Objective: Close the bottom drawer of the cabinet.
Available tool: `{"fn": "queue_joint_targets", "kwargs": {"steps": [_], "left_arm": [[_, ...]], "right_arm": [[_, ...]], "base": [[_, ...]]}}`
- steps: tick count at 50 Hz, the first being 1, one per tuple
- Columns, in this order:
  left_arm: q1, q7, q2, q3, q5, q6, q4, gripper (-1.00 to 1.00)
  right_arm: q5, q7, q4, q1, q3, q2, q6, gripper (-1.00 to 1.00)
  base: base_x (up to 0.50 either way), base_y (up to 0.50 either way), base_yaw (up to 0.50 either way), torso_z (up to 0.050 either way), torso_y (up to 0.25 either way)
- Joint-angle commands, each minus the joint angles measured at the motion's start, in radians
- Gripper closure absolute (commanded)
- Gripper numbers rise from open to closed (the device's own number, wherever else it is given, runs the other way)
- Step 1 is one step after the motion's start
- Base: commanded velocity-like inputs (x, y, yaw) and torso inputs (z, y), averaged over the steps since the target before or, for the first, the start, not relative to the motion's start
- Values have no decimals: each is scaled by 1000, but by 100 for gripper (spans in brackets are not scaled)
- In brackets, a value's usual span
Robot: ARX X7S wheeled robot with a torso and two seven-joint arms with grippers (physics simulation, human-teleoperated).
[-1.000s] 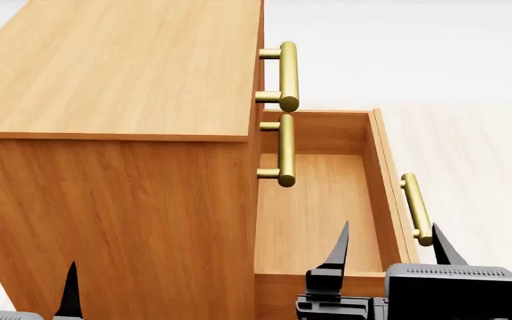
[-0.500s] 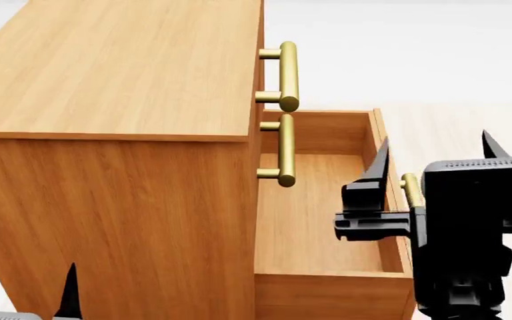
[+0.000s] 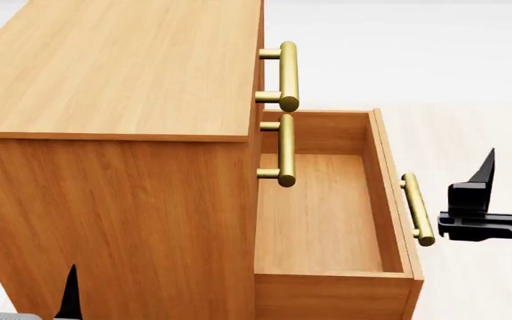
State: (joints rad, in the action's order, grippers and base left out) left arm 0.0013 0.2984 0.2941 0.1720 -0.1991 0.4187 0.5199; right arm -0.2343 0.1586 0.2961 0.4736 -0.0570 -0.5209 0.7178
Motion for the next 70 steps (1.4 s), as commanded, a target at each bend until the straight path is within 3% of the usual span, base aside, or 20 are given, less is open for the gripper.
{"fn": "queue_joint_targets", "kwargs": {"steps": [1,4,7,14,28,52,70], "left_arm": [[1,-8,-19,-26,20,-32,-16,-100],[1,-6,-18,-23,21,-29,-13,-100],[1,-6,-17,-22,21,-30,-14,-100],[2,-3,-13,-24,19,-34,-19,-100],[-7,5,-7,-10,21,-13,-3,-100],[-19,18,-3,11,21,4,8,-100],[-23,25,0,21,18,4,7,-100]], "right_arm": [[25,-54,-113,-118,-93,-6,-153,-100],[23,-88,-141,-144,-80,-9,-206,-100],[53,-112,-314,-133,-57,-2,-328,-100],[39,-145,-423,-160,-57,20,-416,-100],[27,-181,-358,-252,-42,25,-464,-100],[30,-242,-562,-276,-7,93,-677,-100],[29,-269,-546,-268,29,99,-664,-100]], "base": [[0,0,0,0,0],[0,0,0,0,0],[0,0,0,0,0],[0,0,0,0,0],[0,0,0,0,0],[0,0,0,0,0],[0,0,0,0,0]]}}
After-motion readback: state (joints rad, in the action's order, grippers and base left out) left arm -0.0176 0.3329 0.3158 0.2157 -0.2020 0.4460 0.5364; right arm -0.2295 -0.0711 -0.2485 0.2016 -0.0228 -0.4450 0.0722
